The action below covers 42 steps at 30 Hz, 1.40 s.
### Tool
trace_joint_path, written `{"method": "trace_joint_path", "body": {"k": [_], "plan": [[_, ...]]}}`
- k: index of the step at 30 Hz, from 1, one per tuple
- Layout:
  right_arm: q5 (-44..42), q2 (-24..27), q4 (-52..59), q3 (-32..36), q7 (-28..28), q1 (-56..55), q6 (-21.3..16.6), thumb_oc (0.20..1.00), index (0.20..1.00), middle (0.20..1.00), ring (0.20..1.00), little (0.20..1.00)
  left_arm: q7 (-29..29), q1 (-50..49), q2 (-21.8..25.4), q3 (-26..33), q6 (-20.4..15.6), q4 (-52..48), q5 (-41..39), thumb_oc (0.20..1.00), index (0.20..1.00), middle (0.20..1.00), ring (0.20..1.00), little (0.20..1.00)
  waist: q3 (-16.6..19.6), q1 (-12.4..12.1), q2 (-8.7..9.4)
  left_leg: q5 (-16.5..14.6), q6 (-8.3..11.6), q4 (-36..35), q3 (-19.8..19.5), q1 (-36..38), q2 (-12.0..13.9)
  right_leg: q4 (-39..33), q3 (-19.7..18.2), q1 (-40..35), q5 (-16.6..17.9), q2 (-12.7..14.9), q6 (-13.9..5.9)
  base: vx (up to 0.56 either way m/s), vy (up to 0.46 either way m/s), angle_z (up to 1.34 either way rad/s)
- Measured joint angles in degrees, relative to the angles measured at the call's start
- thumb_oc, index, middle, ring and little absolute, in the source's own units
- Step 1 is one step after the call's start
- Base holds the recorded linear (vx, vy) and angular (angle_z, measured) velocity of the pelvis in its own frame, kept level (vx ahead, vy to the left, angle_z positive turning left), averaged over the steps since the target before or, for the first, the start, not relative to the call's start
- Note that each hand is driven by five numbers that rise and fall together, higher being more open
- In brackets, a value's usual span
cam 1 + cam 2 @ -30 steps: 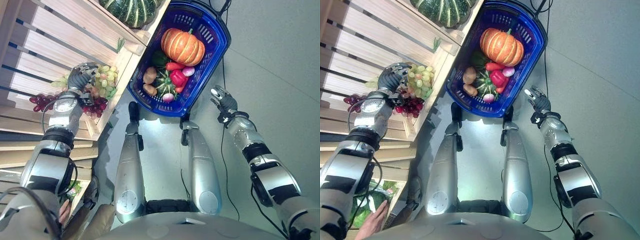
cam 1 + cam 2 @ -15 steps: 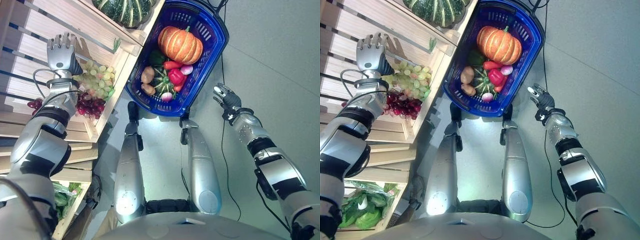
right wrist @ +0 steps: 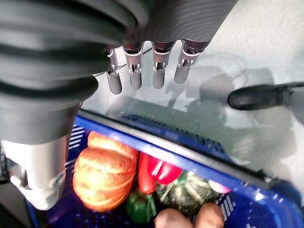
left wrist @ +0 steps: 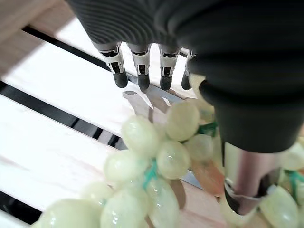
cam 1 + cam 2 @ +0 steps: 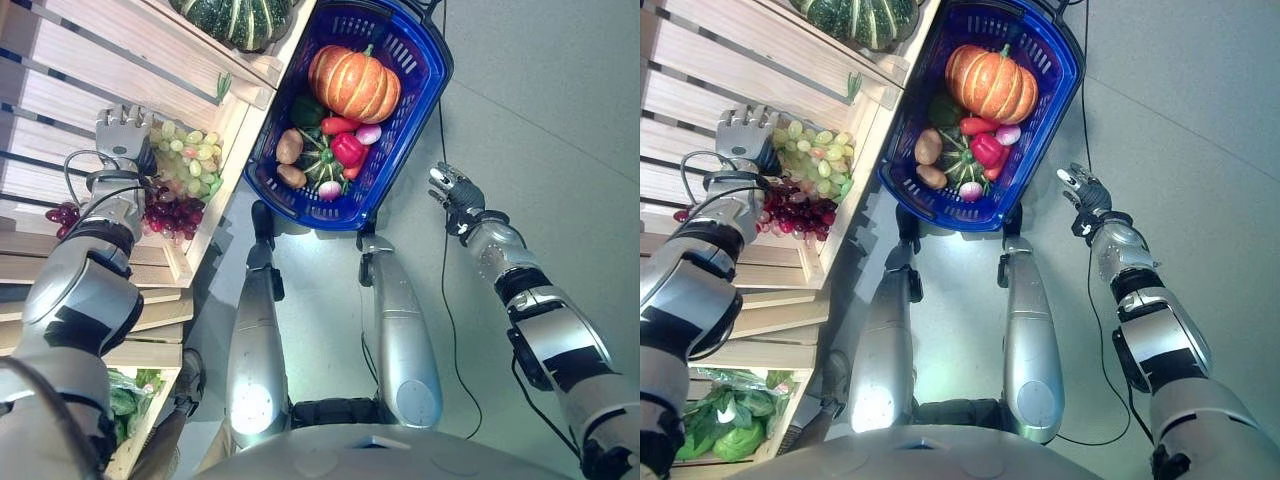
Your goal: Pick up fruits and vegetables into the basket
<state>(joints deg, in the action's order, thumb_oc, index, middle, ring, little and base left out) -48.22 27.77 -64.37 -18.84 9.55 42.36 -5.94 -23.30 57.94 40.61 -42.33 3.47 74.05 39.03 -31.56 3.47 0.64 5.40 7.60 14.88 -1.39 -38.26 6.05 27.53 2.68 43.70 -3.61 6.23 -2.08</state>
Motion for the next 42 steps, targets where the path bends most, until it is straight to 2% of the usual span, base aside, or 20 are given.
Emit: {"method": "trace_joint_path", "body": {"k": [6, 14, 21, 22, 23, 26, 31, 42], "plan": [[0.1, 0.2, -3.2, 0.0, 0.5, 0.5, 0.0, 1.000, 1.000, 1.000, 1.000, 1.000, 1.3, -0.2, -0.4, -0.7, -1.3, 1.2, -3.2, 1.000, 1.000, 1.000, 1.000, 1.000, 0.0, 0.0, 0.04, -0.5, -0.26, 0.8, 0.3, -0.3, 0.0, -0.2, -0.5, 0.3, 0.0, -0.1, -0.04, 0.00, 0.010, -0.02], [0.1, 0.4, -3.1, 0.0, 1.0, 1.2, -0.1, 1.000, 1.000, 1.000, 1.000, 1.000, -3.3, 1.7, -0.4, -0.5, -1.2, 1.1, -3.7, 1.000, 1.000, 1.000, 1.000, 1.000, 0.2, -0.5, 0.17, -0.5, -0.32, 1.0, 0.4, -2.6, 0.1, 0.0, -0.6, 2.6, 0.2, -0.2, -0.31, 0.00, 0.000, 0.00], [0.0, 0.5, -2.8, -0.2, 1.2, 3.3, -0.2, 1.000, 1.000, 1.000, 1.000, 1.000, -4.2, 3.8, -1.9, -0.5, -1.4, 0.9, -3.7, 1.000, 1.000, 1.000, 1.000, 1.000, 0.3, -0.2, 0.48, -0.5, -0.18, 1.9, 0.0, -4.7, 0.2, -0.4, -0.3, 3.7, 0.7, -0.4, -0.27, 0.00, 0.000, 0.00], [0.0, 0.5, -2.9, -0.2, 1.3, 3.3, -0.2, 1.000, 1.000, 1.000, 1.000, 1.000, -4.2, 3.9, -1.9, -0.5, -1.4, 0.9, -3.7, 0.498, 0.498, 0.498, 0.498, 0.498, 0.4, -0.2, 0.58, -0.5, -0.18, 2.0, -0.1, -4.9, 0.2, -0.4, -0.2, 3.9, 0.7, -0.4, -0.27, 0.00, 0.000, 0.00], [0.0, 0.5, -2.9, -0.2, 1.3, 3.3, -0.3, 1.000, 1.000, 1.000, 1.000, 1.000, -4.2, 4.0, -2.0, -0.5, -1.4, 0.9, -3.7, 0.213, 0.213, 0.213, 0.213, 0.213, 0.5, -0.1, 0.68, -0.5, -0.18, 2.0, -0.1, -5.1, 0.3, -0.5, -0.2, 4.0, 0.7, -0.4, -0.28, 0.00, 0.000, 0.00], [0.0, 0.5, -2.8, -0.2, 1.4, 3.3, -0.3, 1.000, 1.000, 1.000, 1.000, 1.000, -3.0, 4.4, -2.6, -0.6, -1.4, 0.9, -3.7, 0.200, 0.200, 0.200, 0.200, 0.200, 0.5, -0.1, 0.82, -0.8, -0.19, 2.8, -0.3, -5.8, 0.8, -0.8, 0.2, 4.0, 0.7, -0.8, -0.46, 0.00, 0.000, 0.00], [0.0, 0.3, -2.5, -1.2, 1.4, 3.4, -0.3, 1.000, 1.000, 1.000, 1.000, 1.000, 1.2, 5.8, -3.2, -0.5, -2.4, 0.9, -6.7, 0.200, 0.200, 0.200, 0.200, 0.200, 1.3, 0.3, 2.26, -0.8, -0.10, 2.8, -0.4, -6.4, 1.0, -0.7, 0.2, 5.0, 0.9, -1.0, -0.24, 0.00, 0.000, -0.03], [0.0, 0.2, -2.1, -1.2, 1.4, 3.3, -0.3, 1.000, 1.000, 1.000, 1.000, 1.000, 5.2, 8.0, -2.9, -0.6, -2.5, 0.9, -7.7, 0.200, 0.200, 0.200, 0.200, 0.200, 1.4, 0.5, 2.28, -0.7, 0.00, 2.8, -0.2, -6.4, 1.0, -1.0, 0.0, 4.9, 1.0, -1.0, -0.31, 0.00, 0.000, 0.00]]}}
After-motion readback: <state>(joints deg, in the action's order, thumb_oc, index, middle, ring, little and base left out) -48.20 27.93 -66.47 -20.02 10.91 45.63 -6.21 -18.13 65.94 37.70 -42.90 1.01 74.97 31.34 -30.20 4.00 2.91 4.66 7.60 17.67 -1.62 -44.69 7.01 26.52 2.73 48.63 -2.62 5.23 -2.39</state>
